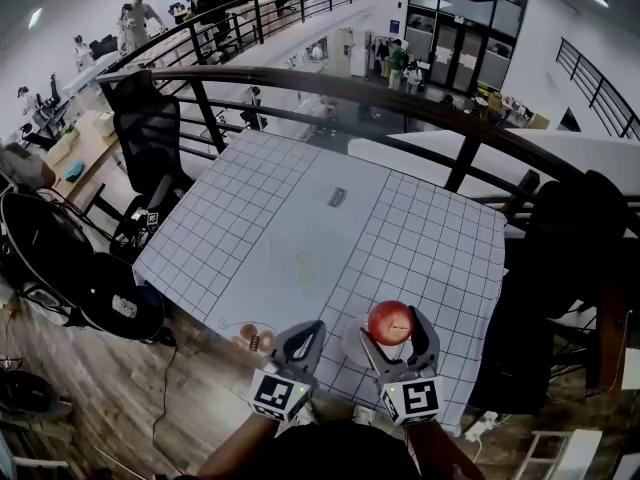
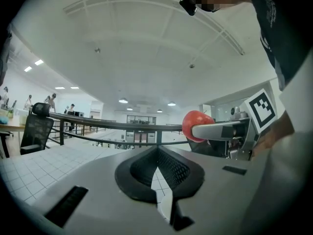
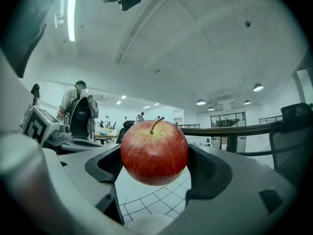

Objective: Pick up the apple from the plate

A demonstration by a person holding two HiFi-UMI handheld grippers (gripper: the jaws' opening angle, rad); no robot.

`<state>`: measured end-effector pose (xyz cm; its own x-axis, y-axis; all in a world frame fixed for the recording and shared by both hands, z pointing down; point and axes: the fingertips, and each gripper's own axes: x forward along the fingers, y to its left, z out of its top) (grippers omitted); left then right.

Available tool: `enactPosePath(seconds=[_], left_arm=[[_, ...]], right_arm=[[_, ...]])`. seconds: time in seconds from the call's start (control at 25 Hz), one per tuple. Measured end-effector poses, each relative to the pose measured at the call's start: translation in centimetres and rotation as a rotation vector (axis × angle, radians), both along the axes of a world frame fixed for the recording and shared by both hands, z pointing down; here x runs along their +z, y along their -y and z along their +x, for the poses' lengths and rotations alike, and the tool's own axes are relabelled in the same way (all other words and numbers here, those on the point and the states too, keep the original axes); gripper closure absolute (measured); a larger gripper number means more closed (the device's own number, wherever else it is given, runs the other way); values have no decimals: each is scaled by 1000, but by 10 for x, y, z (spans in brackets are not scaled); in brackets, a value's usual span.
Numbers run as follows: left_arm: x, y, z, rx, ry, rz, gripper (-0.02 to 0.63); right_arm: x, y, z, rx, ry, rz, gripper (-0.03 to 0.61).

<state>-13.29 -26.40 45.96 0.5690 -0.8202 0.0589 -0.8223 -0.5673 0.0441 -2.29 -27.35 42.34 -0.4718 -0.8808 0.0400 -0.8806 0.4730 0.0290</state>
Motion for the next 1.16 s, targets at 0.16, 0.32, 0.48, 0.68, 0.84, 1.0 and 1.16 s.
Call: enactPosePath(seconds=[0.16,0.32,0.48,0.68,0.84,1.0,1.16], left_arm=[[-5,0,2,6,0,16,595],[-7,0,3,8,4,23,595],[-8,2,4,8,0,29,595],[-12,4,6,6,-17,29,595],[-8,3,7,18,-8,26,595],[-12,4,8,18,-18,23,597],[-13,6,8,15,-22,24,595]], right_arm=[[-12,0,1,0,-30,63,163],[-17,0,2,4,-37,83,163],[-15,0,8,32,-1,81,163],[-15,0,11,33,-30,84,163],[-12,-1,12,44,-28,78,163],[-13,-1,12,47,-30,75,163],[-12,0,13,47,-29,73,163]])
